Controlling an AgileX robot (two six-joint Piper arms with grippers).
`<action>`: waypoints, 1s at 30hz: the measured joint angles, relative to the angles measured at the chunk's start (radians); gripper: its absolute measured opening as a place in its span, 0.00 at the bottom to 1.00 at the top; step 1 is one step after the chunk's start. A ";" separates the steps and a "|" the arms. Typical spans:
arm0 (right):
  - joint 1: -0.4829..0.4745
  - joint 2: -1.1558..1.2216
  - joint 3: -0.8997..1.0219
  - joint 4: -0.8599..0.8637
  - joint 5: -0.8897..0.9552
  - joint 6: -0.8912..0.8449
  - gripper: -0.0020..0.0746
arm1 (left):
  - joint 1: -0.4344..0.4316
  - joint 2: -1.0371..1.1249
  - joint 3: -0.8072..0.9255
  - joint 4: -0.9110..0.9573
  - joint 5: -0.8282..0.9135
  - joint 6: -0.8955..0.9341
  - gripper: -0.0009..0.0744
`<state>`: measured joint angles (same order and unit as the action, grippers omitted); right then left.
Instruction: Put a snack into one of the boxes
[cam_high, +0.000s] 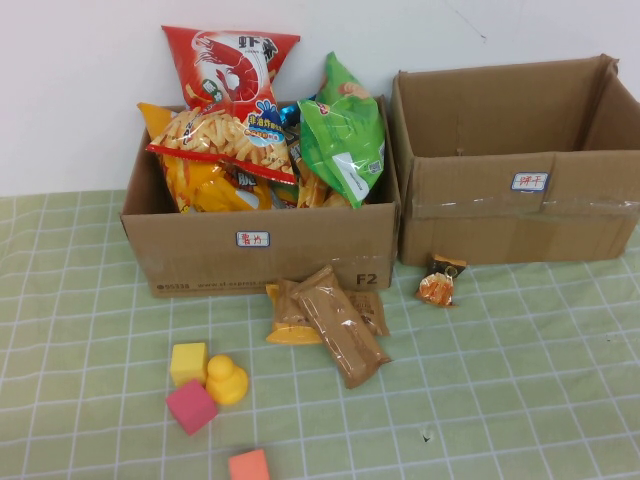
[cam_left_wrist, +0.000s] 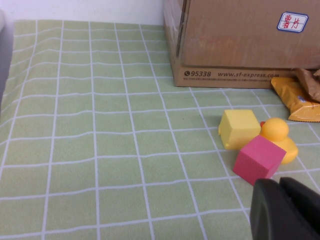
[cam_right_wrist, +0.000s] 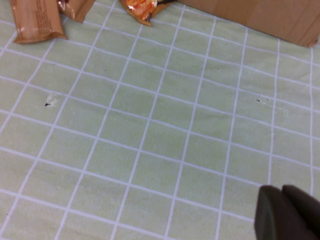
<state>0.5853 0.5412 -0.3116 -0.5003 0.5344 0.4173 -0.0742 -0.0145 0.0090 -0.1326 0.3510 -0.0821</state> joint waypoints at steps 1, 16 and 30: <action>0.000 0.000 0.000 0.000 0.000 0.000 0.02 | 0.000 0.000 0.000 0.000 0.000 0.000 0.01; -0.038 -0.070 0.080 0.030 0.018 0.000 0.02 | 0.000 0.000 0.000 -0.002 0.000 0.000 0.01; -0.447 -0.409 0.268 0.326 -0.235 -0.219 0.02 | 0.000 0.000 0.000 -0.002 0.000 -0.001 0.01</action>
<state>0.1384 0.1318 -0.0435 -0.1748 0.2996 0.1981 -0.0742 -0.0145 0.0090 -0.1343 0.3510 -0.0827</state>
